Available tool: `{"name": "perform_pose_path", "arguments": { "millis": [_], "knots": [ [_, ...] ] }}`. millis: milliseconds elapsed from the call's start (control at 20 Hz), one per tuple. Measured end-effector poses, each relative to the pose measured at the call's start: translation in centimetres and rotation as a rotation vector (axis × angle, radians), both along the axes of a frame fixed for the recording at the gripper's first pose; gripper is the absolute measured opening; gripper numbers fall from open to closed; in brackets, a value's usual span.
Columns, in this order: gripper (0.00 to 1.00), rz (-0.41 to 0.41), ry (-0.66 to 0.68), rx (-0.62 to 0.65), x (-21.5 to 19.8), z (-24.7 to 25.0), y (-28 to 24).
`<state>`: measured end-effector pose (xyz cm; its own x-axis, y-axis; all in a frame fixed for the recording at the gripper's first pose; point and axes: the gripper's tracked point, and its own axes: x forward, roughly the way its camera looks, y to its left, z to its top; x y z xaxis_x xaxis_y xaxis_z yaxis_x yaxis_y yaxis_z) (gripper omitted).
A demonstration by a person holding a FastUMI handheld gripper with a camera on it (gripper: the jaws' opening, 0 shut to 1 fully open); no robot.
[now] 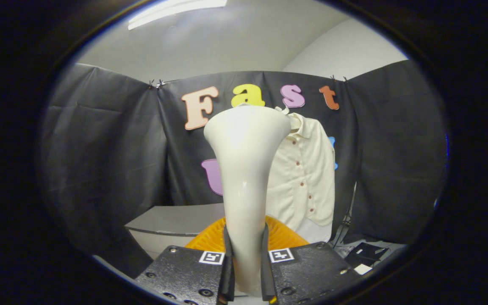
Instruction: Iron the clothes twice with a garment steamer, once on the left side and once on the right side.
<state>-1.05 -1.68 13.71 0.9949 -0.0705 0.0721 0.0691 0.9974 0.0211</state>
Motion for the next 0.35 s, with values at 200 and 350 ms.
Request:
{"name": "perform_pose_path", "arguments": {
  "millis": [200,350],
  "knots": [
    [0.24,0.008,0.003,-0.025,-0.6,0.1,-1.2],
    [0.24,0.007,-0.011,-0.026,-1.0,0.4,-2.4]
  ]
}}
